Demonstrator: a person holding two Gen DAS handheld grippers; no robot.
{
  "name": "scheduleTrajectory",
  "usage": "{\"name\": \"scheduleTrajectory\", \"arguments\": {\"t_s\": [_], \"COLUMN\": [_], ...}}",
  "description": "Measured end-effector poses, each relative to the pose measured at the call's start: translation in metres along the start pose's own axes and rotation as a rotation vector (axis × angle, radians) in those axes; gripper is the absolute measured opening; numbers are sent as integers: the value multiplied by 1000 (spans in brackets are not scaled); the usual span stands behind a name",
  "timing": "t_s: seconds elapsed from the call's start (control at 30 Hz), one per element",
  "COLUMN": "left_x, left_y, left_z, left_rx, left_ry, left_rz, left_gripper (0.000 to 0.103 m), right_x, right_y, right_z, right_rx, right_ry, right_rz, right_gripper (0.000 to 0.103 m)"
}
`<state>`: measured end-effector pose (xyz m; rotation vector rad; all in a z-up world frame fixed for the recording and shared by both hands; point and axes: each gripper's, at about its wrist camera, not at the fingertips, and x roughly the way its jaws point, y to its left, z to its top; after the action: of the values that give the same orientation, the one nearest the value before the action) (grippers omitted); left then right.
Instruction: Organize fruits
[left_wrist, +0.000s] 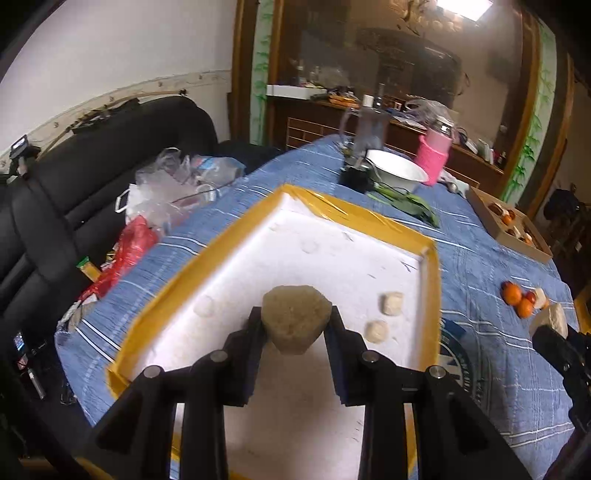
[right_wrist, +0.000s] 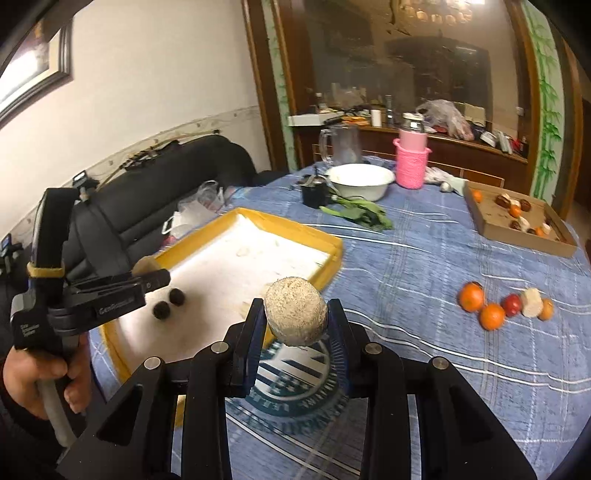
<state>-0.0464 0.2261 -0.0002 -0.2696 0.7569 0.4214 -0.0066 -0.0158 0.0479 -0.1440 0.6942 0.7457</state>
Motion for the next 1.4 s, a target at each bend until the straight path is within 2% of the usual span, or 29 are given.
{"name": "scheduleTrajectory", "arguments": {"t_s": [0.3,0.5,0.87,1.4], "left_x": [20,31,44,56], "left_y": [14,20,27,32], "left_z": [-2,0,0,-1], "left_rx": [-6,-13,-18,-37], "left_ry": [39,57,84,116], "left_rz": [45,81,130,142], "left_gripper": [35,35,35,35], "right_x": [41,67,84,97], "right_y": [25,42,56,62], "right_z": [13,4,-11,-21], "right_rx": [-35,-64,-101,-121], "right_ry": [36,101,163,214], "right_rz": [66,106,133,134], "right_gripper": [32,32,32,32]}}
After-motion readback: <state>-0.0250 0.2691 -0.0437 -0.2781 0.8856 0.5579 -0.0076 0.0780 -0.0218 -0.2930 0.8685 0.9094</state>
